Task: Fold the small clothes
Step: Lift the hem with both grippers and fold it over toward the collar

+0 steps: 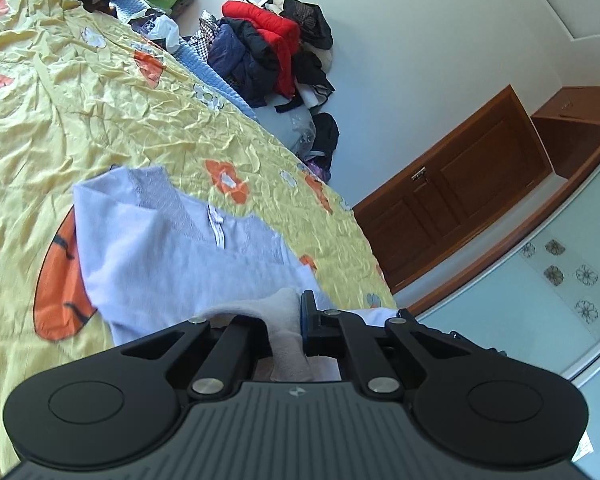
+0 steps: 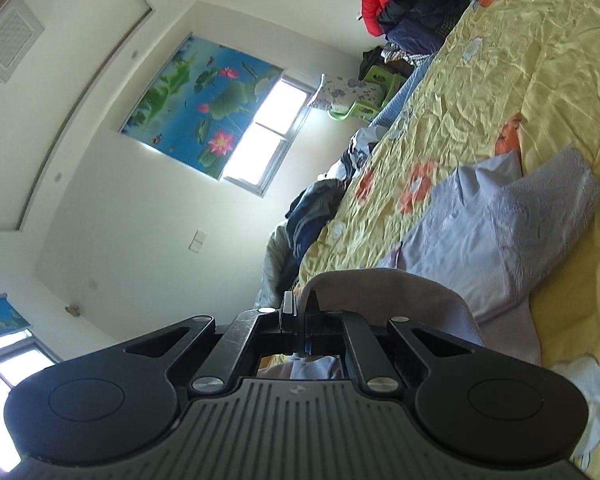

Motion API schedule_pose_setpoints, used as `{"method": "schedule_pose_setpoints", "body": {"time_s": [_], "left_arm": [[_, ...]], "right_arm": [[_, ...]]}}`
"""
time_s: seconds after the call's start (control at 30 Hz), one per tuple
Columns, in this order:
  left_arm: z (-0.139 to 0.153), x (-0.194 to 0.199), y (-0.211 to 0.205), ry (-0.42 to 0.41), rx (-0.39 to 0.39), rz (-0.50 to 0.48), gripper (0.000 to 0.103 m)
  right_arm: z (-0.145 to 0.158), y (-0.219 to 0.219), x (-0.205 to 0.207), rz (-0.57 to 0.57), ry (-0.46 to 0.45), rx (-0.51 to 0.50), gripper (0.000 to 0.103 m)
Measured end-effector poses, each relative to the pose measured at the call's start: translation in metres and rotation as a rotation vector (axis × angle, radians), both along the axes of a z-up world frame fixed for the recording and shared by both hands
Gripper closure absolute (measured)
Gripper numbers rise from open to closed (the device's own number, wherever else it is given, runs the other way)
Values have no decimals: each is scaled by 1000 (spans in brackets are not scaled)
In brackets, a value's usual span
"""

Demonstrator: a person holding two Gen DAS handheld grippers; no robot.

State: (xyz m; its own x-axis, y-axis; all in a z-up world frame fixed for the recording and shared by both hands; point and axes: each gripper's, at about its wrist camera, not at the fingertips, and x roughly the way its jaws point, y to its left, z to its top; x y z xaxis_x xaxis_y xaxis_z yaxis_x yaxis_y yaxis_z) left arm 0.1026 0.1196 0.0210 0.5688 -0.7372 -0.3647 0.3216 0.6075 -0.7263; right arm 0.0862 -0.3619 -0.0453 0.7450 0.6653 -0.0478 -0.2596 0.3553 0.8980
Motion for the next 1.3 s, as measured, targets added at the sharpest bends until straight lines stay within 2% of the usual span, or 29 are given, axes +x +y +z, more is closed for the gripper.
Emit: {"method": "schedule_pose_setpoints", "body": {"time_s": [0.67, 1.1, 1.3], "left_arm": [[3, 74, -20, -13, 114, 34, 100], [-16, 120, -31, 43, 163, 40, 100], [-31, 138, -30, 95, 155, 49, 100]], "right_arm": [[-7, -10, 60, -102, 27, -6, 94], [-30, -15, 101, -149, 104, -2, 94], [-45, -15, 115, -145, 147, 39, 94]]}}
